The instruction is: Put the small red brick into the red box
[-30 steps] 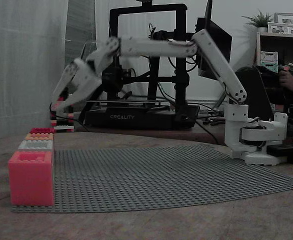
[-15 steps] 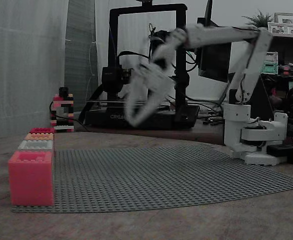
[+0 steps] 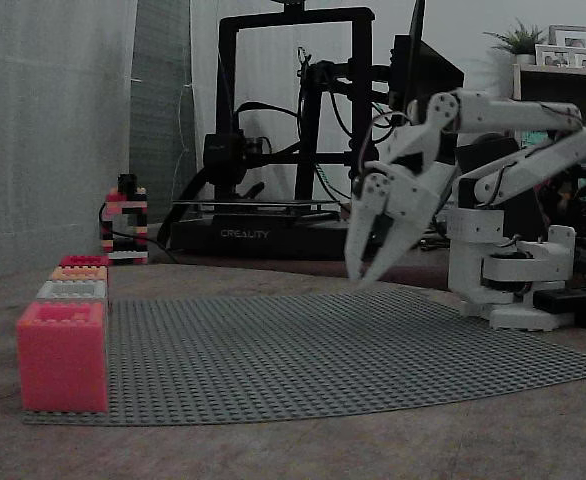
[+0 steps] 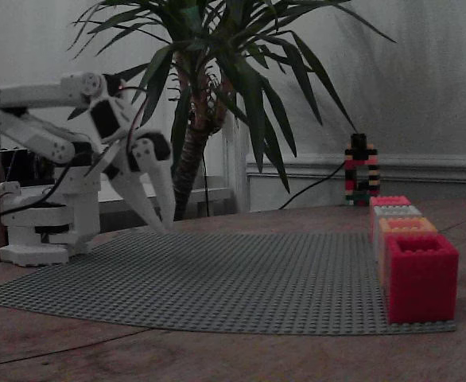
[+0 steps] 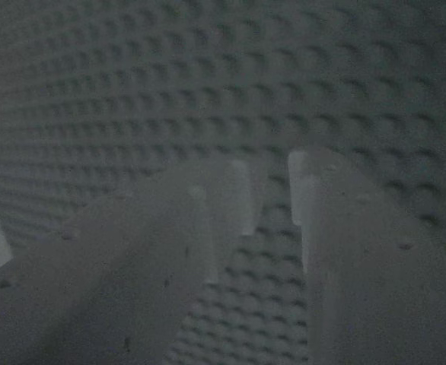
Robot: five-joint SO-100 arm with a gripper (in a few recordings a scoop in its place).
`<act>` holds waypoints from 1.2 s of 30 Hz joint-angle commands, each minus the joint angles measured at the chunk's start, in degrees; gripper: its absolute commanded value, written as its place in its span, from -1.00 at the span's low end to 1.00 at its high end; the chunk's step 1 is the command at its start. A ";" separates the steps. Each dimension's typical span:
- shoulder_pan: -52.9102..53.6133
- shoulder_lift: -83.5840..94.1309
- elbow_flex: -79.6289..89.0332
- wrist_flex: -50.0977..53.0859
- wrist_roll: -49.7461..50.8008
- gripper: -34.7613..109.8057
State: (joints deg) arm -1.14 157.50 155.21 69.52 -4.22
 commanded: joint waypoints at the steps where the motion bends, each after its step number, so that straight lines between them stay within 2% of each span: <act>1: -1.32 10.46 2.72 3.08 -0.18 -0.50; 10: -1.32 22.24 7.38 8.53 1.14 -0.50; 36: -1.23 26.98 8.26 11.25 3.25 -0.52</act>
State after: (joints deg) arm -1.41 183.78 163.74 79.28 -0.79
